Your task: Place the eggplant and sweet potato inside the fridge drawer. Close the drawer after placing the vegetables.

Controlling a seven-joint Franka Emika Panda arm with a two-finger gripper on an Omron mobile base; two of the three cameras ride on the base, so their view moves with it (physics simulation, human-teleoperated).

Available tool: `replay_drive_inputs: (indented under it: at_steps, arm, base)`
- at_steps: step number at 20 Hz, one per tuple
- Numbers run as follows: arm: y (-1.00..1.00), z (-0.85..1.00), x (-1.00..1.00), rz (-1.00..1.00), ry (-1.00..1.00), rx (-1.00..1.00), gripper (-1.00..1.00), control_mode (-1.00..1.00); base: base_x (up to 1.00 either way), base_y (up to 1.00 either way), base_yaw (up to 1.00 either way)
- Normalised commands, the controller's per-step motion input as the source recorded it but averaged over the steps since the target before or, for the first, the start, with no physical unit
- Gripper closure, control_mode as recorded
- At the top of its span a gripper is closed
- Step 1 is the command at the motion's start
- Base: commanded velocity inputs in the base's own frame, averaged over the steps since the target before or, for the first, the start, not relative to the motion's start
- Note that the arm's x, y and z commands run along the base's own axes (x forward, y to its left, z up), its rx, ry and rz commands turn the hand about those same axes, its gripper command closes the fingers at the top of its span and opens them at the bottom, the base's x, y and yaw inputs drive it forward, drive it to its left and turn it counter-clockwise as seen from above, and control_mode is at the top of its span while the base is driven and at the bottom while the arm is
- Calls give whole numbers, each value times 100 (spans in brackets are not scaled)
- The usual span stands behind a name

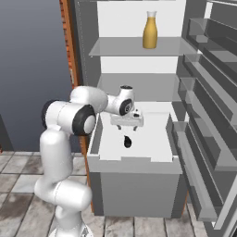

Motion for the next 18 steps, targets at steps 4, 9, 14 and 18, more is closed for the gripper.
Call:
replay_drive_inputs:
  at_steps: [4,9,14,18]
  arm:
    - [0,94,-86,-4,-3,3,-100,-100]
    - [25,68,-96,-6,-4,3,-100,-100]
    - [31,27,-100,-10,-16,1,-100,-100]
    - [36,17,-100,-9,-19,0,-100,-100]
  base:
    - [0,0,0]
    - [0,0,0]
    - [0,0,0]
    - [0,0,0]
